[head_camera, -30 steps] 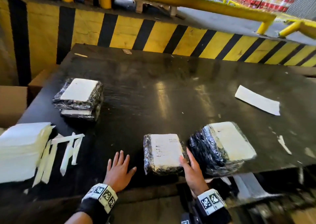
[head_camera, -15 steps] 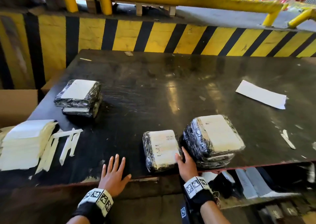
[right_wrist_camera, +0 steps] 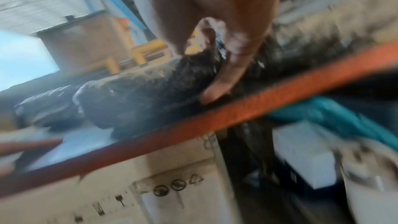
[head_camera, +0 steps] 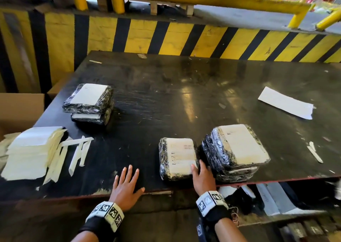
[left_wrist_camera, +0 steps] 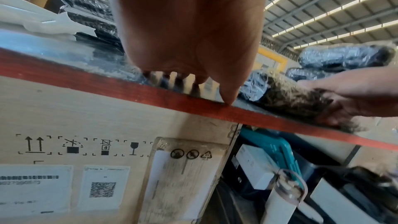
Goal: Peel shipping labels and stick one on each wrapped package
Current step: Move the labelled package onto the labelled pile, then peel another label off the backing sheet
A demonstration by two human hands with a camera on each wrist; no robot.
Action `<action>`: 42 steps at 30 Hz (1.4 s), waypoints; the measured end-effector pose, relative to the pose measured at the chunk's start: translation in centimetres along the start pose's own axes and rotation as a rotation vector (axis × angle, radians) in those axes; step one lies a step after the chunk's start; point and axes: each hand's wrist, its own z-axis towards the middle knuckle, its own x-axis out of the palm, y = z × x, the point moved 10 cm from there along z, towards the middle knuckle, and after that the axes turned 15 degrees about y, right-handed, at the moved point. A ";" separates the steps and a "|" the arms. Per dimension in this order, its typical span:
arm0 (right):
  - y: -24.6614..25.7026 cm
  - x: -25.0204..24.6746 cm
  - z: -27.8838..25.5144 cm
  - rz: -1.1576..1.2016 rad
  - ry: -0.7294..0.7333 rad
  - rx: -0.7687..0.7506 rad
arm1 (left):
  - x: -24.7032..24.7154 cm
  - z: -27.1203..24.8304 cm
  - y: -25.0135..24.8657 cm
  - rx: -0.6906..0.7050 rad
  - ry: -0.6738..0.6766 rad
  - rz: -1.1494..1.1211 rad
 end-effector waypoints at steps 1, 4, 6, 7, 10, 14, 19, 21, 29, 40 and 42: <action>0.7 -0.6 -0.7 -0.133 -0.019 0.013 | -0.6 -0.3 -0.1 0.026 0.003 -0.043; 6.3 -1.8 -2.4 -0.324 -0.168 -0.170 | -3.4 -1.6 1.2 0.109 -0.085 -0.230; 10.2 -1.2 -2.7 -0.292 -0.183 -0.305 | -6.0 -2.9 2.7 0.151 -0.212 -0.327; 12.6 -0.1 -2.3 -0.272 -0.161 -0.371 | -7.3 -3.6 4.2 0.158 -0.274 -0.370; 19.7 4.7 -1.2 -0.257 -0.045 -0.537 | -11.4 -5.8 8.6 0.150 -0.447 -0.460; 29.4 13.2 0.0 -0.269 0.145 -0.666 | -16.5 -8.2 17.9 0.080 -0.686 -0.514; 39.6 23.0 1.7 -0.316 0.308 -0.751 | -20.9 -9.5 30.3 -0.089 -0.868 -0.533; 42.8 25.8 1.9 -0.329 0.338 -0.766 | -21.8 -8.7 34.7 -0.173 -0.846 -0.527; 46.6 32.0 2.3 -0.366 0.422 -0.718 | -22.5 -4.2 41.4 -0.179 -0.639 -0.760; 45.8 32.5 2.3 -0.382 0.334 -0.808 | -22.3 -3.1 42.7 0.020 -0.554 -0.980; 45.5 32.4 2.7 -0.342 0.329 -0.803 | -22.6 -3.7 42.5 0.057 -0.563 -1.014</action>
